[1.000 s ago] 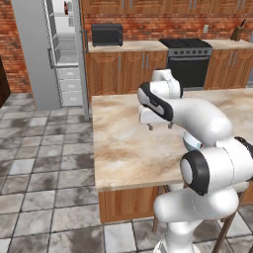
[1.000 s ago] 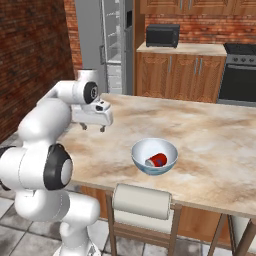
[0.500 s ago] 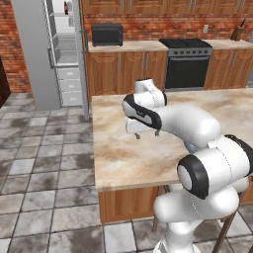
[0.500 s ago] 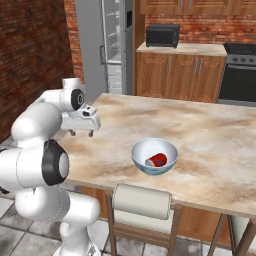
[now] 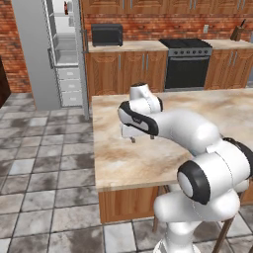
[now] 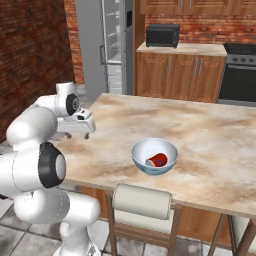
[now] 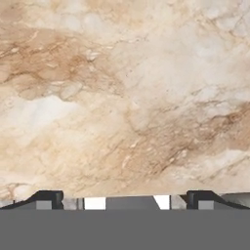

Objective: Open the fridge, grab two sodas, and place both sodas inside the bowl with ice on the dining counter.

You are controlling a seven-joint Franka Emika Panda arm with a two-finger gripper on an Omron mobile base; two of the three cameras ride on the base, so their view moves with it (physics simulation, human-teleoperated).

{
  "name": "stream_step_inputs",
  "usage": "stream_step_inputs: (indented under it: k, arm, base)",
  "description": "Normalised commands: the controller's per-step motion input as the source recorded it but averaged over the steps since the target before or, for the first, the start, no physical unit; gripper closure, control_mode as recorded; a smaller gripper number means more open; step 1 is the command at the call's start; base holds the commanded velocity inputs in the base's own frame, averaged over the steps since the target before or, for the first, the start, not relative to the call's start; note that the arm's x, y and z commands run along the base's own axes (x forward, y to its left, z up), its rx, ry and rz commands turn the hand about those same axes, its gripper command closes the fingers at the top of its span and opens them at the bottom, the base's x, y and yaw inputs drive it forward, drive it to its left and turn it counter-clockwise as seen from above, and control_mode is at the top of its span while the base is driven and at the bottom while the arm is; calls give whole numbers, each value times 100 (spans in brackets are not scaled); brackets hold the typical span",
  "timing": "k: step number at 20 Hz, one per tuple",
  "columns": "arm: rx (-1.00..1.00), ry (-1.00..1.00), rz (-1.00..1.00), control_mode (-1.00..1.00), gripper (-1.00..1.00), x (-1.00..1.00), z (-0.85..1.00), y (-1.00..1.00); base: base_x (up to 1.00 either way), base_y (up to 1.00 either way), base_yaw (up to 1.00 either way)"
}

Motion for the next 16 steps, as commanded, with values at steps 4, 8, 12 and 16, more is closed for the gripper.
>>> stream_step_inputs:
  k: [4, 8, 12, 16]
  arm:
    - [0, 0, 0, 100, -100, 0, 0, 0]
    - [0, 0, 0, 100, -100, 0, 0, 0]
    - [0, 0, 0, 100, -100, 0, 0, 0]
    - [0, 0, 0, 100, -100, 0, 0, 0]
  base:
    - [12, 56, 0]
    - [32, 80, 0]
    - [40, 94, 0]
    - [40, 99, 0]
